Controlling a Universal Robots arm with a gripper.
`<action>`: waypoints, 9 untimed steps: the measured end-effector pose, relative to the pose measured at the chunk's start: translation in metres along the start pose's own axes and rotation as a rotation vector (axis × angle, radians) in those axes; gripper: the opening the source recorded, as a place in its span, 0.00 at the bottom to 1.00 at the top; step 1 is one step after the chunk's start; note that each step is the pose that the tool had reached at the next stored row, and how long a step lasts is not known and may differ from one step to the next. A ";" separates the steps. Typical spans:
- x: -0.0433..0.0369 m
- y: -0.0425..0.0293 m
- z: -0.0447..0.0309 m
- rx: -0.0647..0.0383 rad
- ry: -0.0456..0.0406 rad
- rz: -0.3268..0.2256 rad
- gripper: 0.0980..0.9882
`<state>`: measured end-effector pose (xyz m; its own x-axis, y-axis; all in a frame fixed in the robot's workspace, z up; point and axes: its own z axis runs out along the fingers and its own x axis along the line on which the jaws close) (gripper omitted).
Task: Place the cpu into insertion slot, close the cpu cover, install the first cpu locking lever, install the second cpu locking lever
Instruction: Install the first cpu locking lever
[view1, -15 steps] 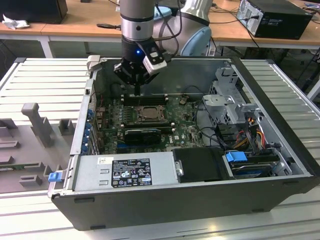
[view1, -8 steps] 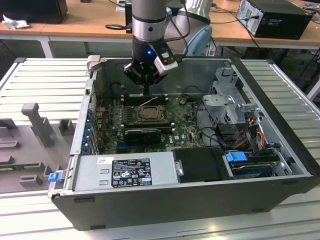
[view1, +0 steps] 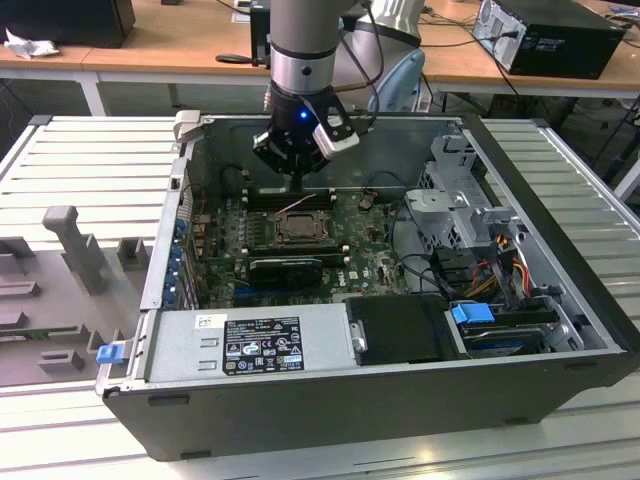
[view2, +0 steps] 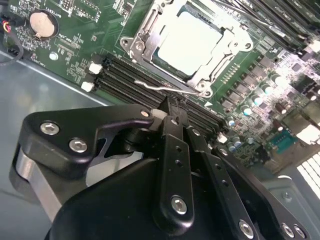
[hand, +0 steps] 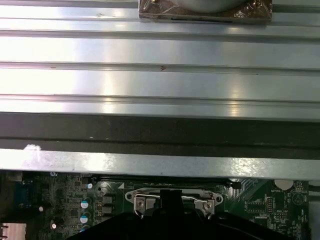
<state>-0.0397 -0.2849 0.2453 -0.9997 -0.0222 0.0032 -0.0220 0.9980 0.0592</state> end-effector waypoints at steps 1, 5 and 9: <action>-0.0001 -0.0001 0.0017 0.000 -0.0011 0.000 0.01; -0.0012 -0.0004 0.0064 0.000 -0.0033 0.000 0.01; -0.0023 -0.0006 0.0087 0.000 -0.0036 -0.001 0.01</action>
<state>-0.0375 -0.2849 0.2366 -0.9997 -0.0225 -0.0004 -0.0225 0.9980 0.0593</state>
